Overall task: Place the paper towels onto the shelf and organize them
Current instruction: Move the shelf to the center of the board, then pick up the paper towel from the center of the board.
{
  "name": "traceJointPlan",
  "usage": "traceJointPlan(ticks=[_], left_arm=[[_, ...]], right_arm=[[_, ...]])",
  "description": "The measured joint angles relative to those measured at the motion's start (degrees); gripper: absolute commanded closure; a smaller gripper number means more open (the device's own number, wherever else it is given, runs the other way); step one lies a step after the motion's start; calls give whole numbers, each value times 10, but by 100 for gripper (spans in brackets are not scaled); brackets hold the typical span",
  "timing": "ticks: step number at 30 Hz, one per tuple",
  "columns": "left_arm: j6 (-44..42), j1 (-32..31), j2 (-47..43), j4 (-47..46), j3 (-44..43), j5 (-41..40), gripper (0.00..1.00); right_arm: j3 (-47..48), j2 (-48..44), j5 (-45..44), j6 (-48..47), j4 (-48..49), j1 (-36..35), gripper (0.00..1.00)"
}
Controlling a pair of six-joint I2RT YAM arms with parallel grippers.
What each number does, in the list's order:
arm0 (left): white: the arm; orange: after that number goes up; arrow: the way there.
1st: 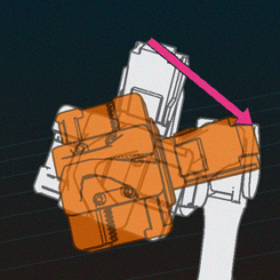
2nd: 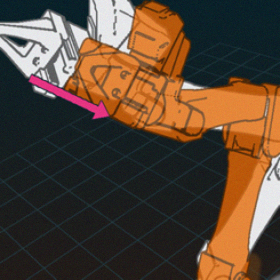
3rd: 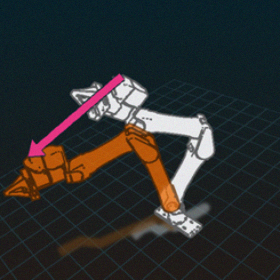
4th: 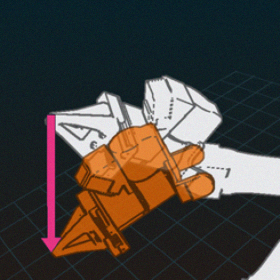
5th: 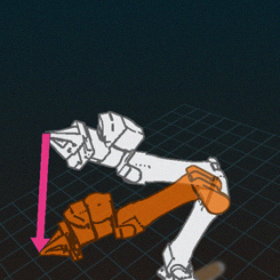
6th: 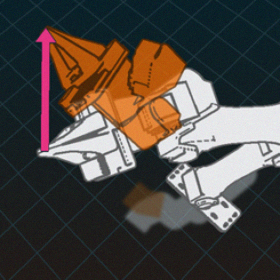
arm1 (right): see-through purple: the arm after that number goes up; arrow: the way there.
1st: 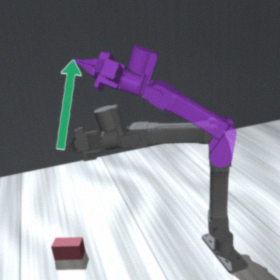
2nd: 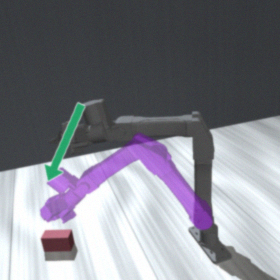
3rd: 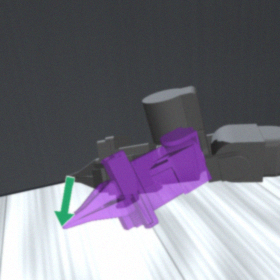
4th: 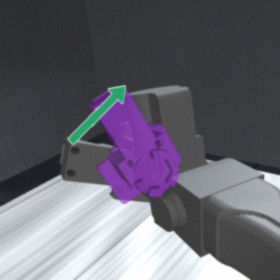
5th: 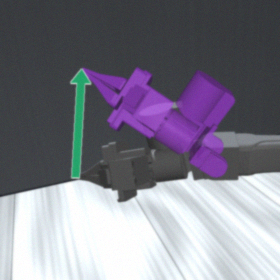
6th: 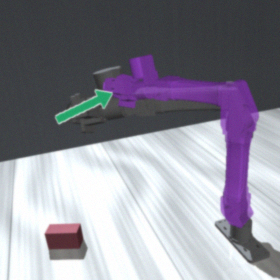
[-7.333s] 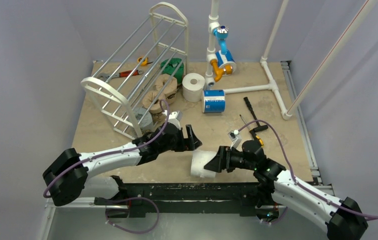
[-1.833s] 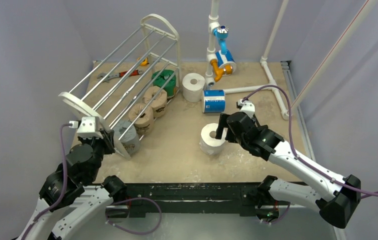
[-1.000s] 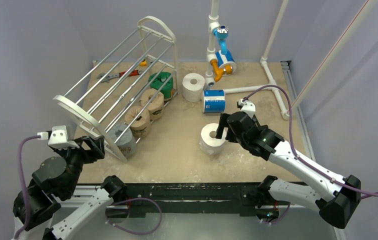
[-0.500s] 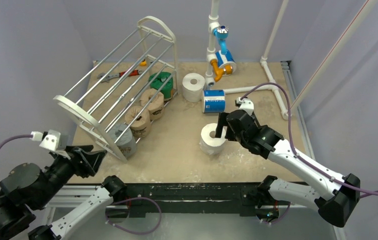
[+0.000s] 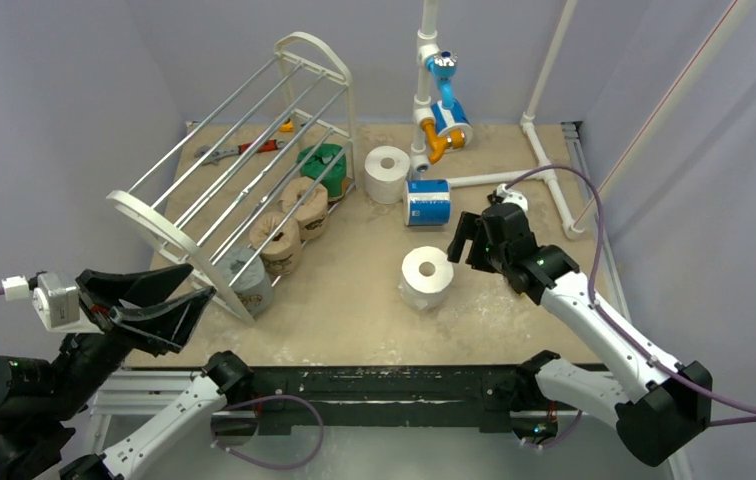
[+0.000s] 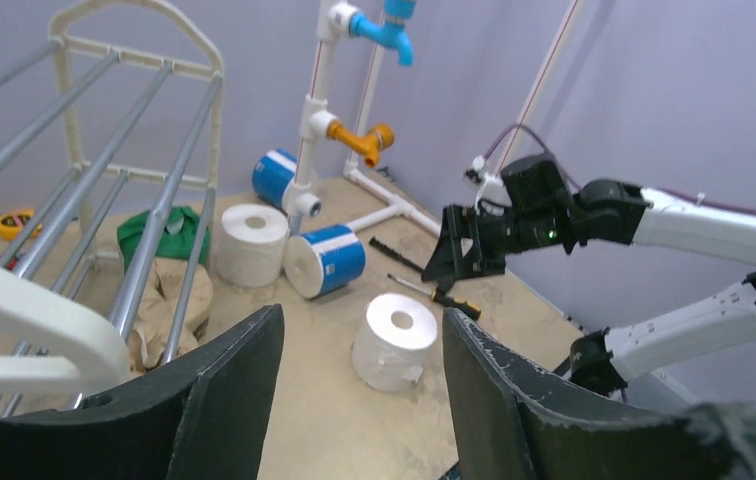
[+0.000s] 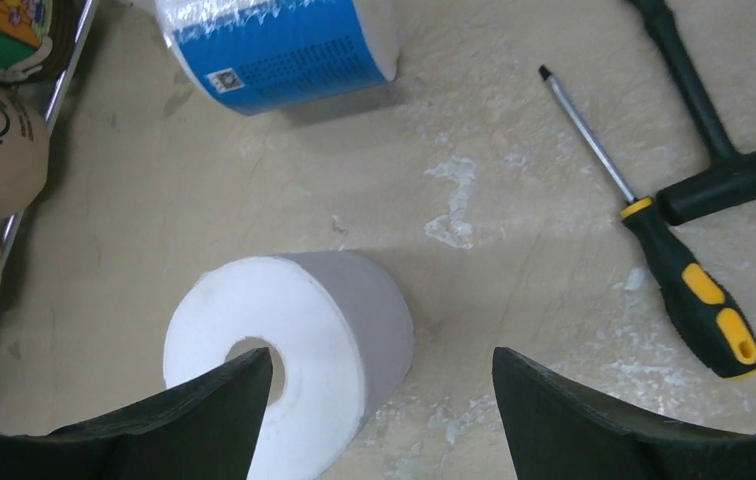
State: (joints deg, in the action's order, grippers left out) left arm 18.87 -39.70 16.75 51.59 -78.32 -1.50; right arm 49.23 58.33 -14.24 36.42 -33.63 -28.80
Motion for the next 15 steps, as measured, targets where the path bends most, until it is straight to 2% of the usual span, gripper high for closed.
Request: traceJointPlan(ticks=[6, 10, 15], left_arm=[[-1, 0, -11, -120, 37, -27, 39], [-7, 0, -17, -177, 42, -52, 39], [-16, 0, -17, -201, 45, -80, 38]], right_arm=[[-31, 15, 90, -9, 34, 0, 23], [-34, 39, 116, -14, 53, 0, 27], [-36, 75, 129, -22, 66, 0, 32]])
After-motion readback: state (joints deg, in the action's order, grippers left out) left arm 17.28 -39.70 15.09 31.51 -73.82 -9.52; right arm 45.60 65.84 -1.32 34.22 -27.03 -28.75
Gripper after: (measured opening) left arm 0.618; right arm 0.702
